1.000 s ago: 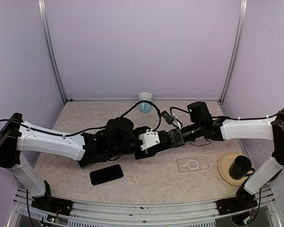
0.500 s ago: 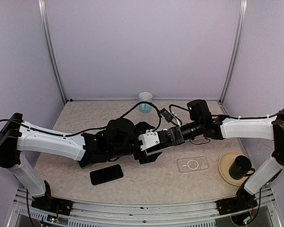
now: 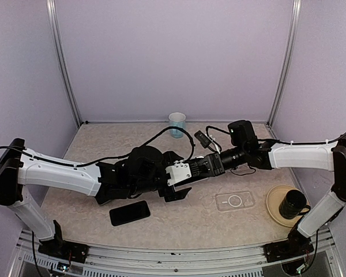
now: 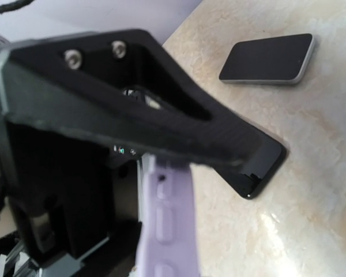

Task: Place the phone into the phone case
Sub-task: Pass from the right arm to the left

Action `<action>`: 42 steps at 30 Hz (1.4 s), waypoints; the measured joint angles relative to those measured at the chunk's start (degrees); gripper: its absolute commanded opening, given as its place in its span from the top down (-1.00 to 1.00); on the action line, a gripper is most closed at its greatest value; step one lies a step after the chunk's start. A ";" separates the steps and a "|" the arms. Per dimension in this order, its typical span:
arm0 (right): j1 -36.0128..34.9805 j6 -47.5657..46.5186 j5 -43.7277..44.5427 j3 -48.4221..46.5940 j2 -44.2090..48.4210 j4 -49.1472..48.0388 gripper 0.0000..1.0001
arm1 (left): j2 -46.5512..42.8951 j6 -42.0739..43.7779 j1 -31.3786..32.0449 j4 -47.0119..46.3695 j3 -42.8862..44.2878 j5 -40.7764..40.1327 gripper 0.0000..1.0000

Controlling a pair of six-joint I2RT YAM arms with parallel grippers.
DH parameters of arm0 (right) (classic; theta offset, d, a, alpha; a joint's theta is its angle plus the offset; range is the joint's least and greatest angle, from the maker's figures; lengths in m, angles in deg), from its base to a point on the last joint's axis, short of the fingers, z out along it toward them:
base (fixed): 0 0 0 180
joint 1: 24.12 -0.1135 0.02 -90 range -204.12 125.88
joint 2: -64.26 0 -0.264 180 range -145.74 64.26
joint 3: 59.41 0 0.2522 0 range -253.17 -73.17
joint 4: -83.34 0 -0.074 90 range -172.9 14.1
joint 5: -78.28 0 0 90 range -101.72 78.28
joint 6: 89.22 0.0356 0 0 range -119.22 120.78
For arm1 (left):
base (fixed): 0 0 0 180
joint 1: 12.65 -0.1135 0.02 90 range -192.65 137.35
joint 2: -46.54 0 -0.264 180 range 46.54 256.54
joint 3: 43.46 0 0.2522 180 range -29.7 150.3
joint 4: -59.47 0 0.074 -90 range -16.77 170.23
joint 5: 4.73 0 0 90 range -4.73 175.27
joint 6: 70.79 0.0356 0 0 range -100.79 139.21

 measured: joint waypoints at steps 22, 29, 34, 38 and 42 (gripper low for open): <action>0.13 0.22 -0.24 -0.11 0.00 0.96 0.71 | -0.02 -1.22 0.07 2.10 0.24 -1.60 0.54; 0.72 0.63 -0.09 -0.11 0.26 0.28 0.13 | 0.00 -3.15 -0.74 3.37 0.24 -0.42 0.64; 2.36 0.63 1.07 0.02 2.38 0.11 -0.01 | 0.07 -4.85 -1.68 4.96 0.76 0.07 0.68; 4.20 0.68 2.36 0.35 5.22 0.20 -0.17 | 0.24 -5.95 -2.14 5.33 1.84 0.11 0.69; 6.05 0.26 4.92 1.36 8.59 0.68 -0.38 | 0.79 -7.06 -2.95 5.25 2.21 0.24 0.76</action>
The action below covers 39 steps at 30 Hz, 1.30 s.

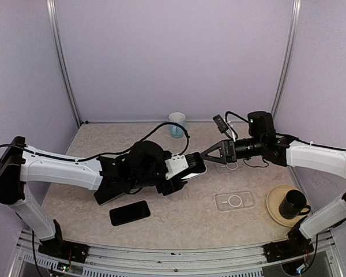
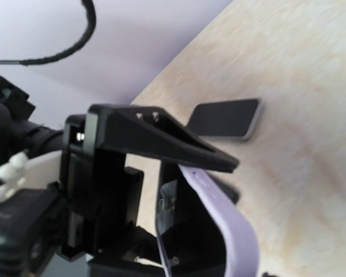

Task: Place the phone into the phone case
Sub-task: Pass from the right arm to the left, then place the phone with the phone case at the corner of the board.

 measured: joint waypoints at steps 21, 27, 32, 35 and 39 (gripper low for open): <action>5.01 -2.40 16.76 7.69 10.73 6.27 -0.99 | 7.72 -11.52 -9.81 1.90 7.43 0.02 0.69; 5.42 -2.91 19.52 8.24 12.74 7.78 -0.99 | 10.45 -15.78 -13.00 2.51 10.84 -0.07 0.69; 5.84 -2.91 21.14 8.63 13.97 8.92 -0.99 | 12.96 -19.32 -15.04 3.06 13.79 -0.22 0.67; 5.92 -2.86 21.97 9.38 14.84 8.98 -0.99 | 14.29 -21.33 -16.48 3.39 15.02 -0.24 0.65; 6.12 -2.62 22.75 10.23 14.99 9.05 -0.99 | 15.63 -23.76 -18.69 3.41 15.72 -0.33 0.65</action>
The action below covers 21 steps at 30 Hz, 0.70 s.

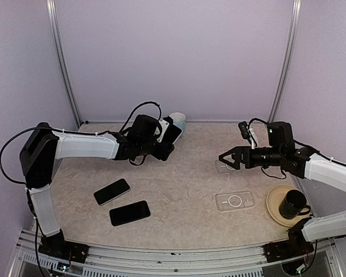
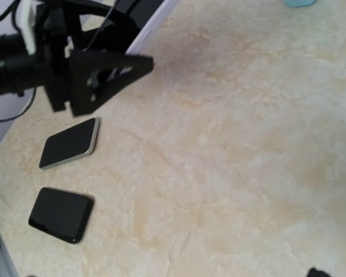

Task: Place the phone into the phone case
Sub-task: Place the phone with the phone case at the corner of the board.

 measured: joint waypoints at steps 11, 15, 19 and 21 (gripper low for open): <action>0.28 0.44 0.02 0.00 -0.42 -0.17 -0.99 | 7.32 -9.51 -9.31 2.54 4.92 -1.05 0.65; 0.31 0.85 0.00 0.17 -0.42 -0.42 -0.99 | 8.92 -12.09 -11.78 4.09 4.92 -1.49 0.65; 0.35 1.20 -0.02 0.33 -0.63 -0.55 -0.99 | 10.10 -14.03 -13.57 5.07 4.94 -1.66 0.64; 0.35 1.31 -0.04 0.33 -0.79 -0.55 -0.99 | 10.69 -14.91 -14.45 5.84 5.03 -1.75 0.61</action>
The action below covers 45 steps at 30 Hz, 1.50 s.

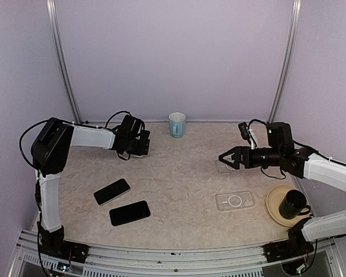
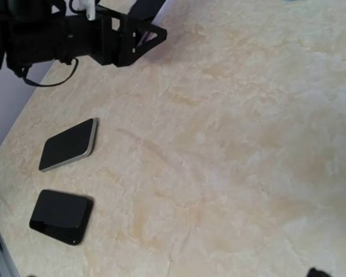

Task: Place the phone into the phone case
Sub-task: Place the phone with the phone case at the corner of the board.

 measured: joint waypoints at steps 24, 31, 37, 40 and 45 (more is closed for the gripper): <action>0.02 0.66 -0.48 0.63 -0.24 -0.57 -0.99 | 4.87 -2.73 -3.43 6.21 2.80 0.13 0.20; 0.02 0.63 -0.61 0.63 -0.28 -0.55 -0.99 | 5.22 -4.31 -5.18 6.12 2.84 2.12 -0.06; 0.02 0.61 -0.61 0.63 -0.28 -0.48 -0.99 | 5.29 -4.81 -5.84 6.12 3.13 2.89 -0.19; 0.02 0.61 -0.61 0.57 -0.33 -0.46 -0.99 | 5.42 -4.96 -5.99 6.14 3.34 3.21 -0.30; 0.02 0.59 -0.61 0.31 -0.87 -0.31 -0.99 | 5.51 -5.09 -6.12 6.01 3.37 3.34 -0.46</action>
